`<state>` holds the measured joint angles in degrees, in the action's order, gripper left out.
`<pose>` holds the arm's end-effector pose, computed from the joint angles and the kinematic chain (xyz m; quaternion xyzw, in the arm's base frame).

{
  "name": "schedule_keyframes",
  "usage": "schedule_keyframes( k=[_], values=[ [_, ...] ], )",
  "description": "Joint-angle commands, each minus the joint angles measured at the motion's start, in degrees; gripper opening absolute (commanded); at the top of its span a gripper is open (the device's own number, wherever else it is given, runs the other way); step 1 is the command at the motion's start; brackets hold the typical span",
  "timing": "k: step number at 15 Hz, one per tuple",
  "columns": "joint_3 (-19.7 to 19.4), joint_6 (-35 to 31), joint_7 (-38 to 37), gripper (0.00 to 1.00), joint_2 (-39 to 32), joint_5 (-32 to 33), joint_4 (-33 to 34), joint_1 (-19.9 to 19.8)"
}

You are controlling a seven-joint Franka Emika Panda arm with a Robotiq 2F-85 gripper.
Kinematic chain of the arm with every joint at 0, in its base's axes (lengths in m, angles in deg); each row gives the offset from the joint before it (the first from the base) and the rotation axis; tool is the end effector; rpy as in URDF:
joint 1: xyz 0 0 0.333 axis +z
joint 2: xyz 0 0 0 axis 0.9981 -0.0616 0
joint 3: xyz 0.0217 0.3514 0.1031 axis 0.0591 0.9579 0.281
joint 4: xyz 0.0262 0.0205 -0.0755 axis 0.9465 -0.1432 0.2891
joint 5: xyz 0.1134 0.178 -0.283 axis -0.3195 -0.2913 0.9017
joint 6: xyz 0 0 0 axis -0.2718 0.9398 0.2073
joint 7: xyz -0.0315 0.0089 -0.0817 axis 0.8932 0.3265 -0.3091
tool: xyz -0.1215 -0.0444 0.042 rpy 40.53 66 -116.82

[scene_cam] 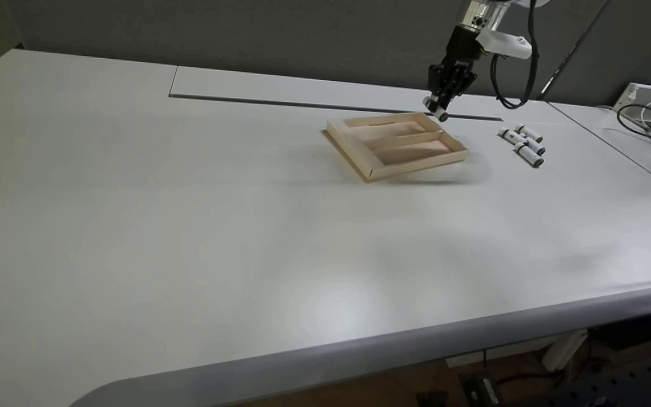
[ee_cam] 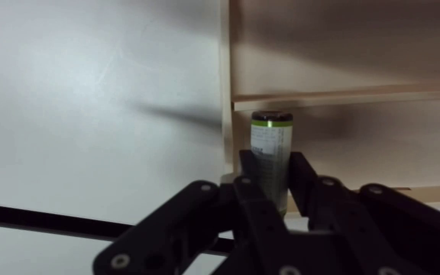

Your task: Take the object and put it in the upper segment of the box

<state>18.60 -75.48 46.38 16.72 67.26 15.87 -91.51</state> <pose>0.7483 -0.0522 0.1725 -0.9940 -0.0978 0.0309 0.0380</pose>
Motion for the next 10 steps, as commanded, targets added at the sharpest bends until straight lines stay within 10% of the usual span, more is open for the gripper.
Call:
schedule_keyframes(
  k=[1,10],
  values=[
    [0.58,0.35,-2.08,0.07,-1.93,0.62,2.05,0.07],
    [1.11,-1.08,-1.65,0.07,-4.1,0.42,2.6,-0.21]
  ],
)
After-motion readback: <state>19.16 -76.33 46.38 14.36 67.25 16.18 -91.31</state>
